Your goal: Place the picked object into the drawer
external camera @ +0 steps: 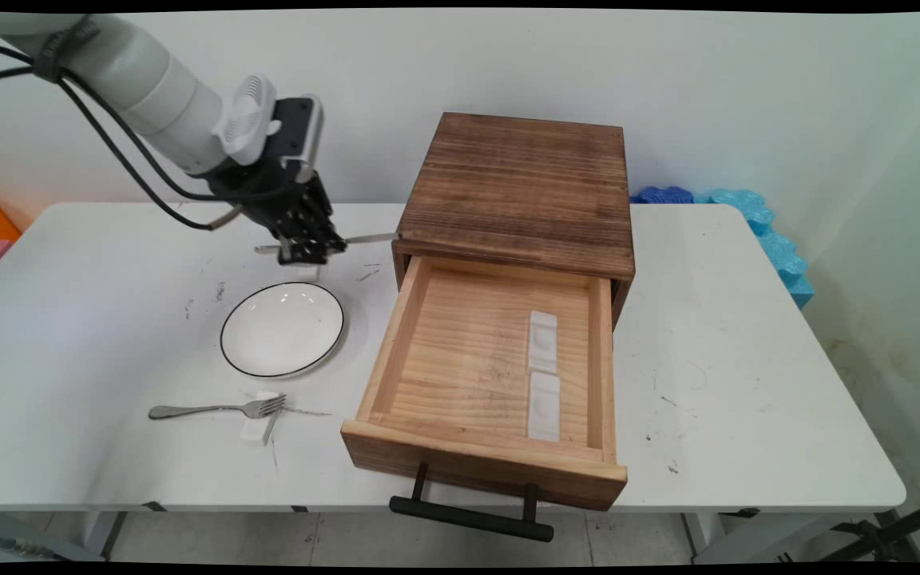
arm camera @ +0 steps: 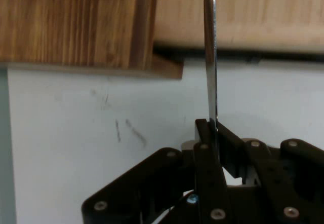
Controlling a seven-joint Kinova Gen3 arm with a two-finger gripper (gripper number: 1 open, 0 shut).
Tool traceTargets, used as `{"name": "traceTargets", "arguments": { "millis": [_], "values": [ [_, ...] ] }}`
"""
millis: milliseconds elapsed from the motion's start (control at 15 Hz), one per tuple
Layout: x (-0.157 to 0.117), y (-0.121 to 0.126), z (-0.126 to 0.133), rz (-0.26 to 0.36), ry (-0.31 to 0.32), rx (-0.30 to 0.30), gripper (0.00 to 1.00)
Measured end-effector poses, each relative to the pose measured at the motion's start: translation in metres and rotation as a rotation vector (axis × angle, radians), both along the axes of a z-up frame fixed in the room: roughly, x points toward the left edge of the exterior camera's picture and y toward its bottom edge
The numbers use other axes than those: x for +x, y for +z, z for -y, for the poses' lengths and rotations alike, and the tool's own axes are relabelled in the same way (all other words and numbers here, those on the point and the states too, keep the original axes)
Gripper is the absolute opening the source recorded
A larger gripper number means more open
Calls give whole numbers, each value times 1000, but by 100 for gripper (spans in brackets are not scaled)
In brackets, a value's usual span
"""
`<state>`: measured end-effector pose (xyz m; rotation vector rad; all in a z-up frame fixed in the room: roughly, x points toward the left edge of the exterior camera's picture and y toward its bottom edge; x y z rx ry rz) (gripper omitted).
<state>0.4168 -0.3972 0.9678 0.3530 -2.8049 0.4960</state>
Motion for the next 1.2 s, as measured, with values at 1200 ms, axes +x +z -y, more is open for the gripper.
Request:
{"name": "traceTargets", "arguments": {
  "millis": [1200],
  "values": [
    [-172,-26,9,-41,-116,-31,0]
  ]
}}
